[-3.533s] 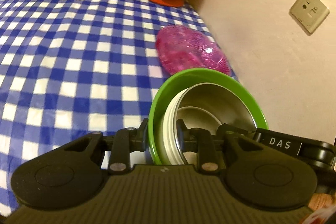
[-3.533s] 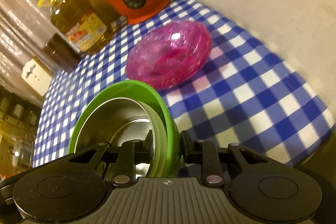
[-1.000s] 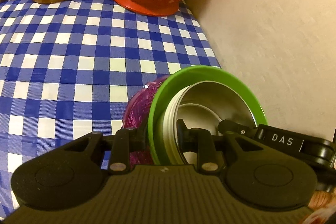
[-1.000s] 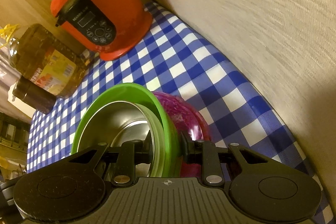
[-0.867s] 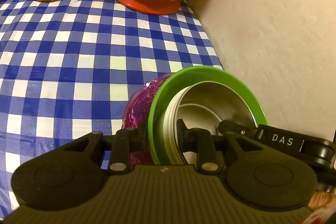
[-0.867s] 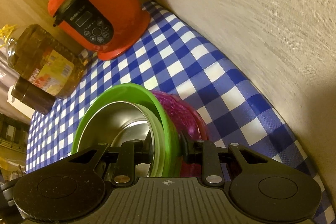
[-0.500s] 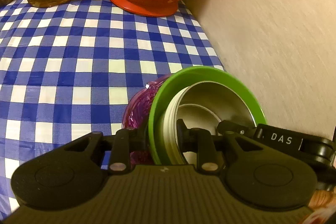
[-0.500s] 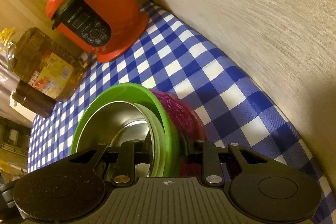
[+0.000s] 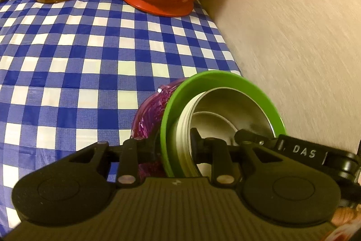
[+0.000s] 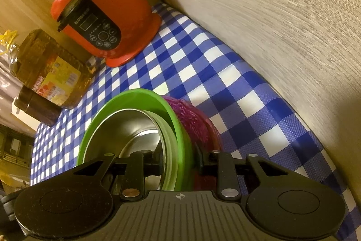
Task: Organize plates and bowls
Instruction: 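Lower the green bowl with both tools onto the pink plates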
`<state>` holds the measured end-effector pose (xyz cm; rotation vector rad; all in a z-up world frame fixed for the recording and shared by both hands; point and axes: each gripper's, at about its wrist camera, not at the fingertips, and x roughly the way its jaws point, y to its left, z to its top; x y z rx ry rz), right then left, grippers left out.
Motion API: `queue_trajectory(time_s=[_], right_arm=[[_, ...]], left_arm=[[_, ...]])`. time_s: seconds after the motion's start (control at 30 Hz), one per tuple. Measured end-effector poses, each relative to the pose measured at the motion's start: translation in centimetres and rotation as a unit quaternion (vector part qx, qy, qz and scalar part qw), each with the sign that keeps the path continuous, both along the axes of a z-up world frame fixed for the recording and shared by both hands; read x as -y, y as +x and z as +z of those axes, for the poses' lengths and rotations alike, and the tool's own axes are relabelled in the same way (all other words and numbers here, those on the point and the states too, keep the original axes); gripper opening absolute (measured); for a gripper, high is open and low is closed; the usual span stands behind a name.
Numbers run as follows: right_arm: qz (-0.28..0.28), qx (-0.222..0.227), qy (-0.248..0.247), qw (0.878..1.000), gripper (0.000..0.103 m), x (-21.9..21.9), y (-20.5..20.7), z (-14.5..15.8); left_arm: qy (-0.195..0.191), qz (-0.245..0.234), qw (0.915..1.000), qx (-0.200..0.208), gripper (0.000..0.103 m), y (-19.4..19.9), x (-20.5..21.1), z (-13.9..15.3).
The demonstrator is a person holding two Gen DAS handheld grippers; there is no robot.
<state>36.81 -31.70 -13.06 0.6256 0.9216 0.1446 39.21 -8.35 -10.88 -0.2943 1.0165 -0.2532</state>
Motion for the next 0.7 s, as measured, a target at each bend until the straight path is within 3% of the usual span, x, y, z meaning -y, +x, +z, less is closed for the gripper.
queue_trajectory(time_s=[0.13, 0.7], right_arm=[[-0.006, 0.018, 0.003, 1.0, 0.046, 0.2, -0.3, 0.6], [-0.013, 0.03, 0.011, 0.999, 0.05, 0.6, -1.6, 2.0]], left_arm=[[-0.003, 0.003, 1.0, 0.004, 0.024, -0.2, -0.1, 0.3], [0.001, 0.013, 0.9998, 0.017, 0.028, -1.6, -0.7, 1.8]])
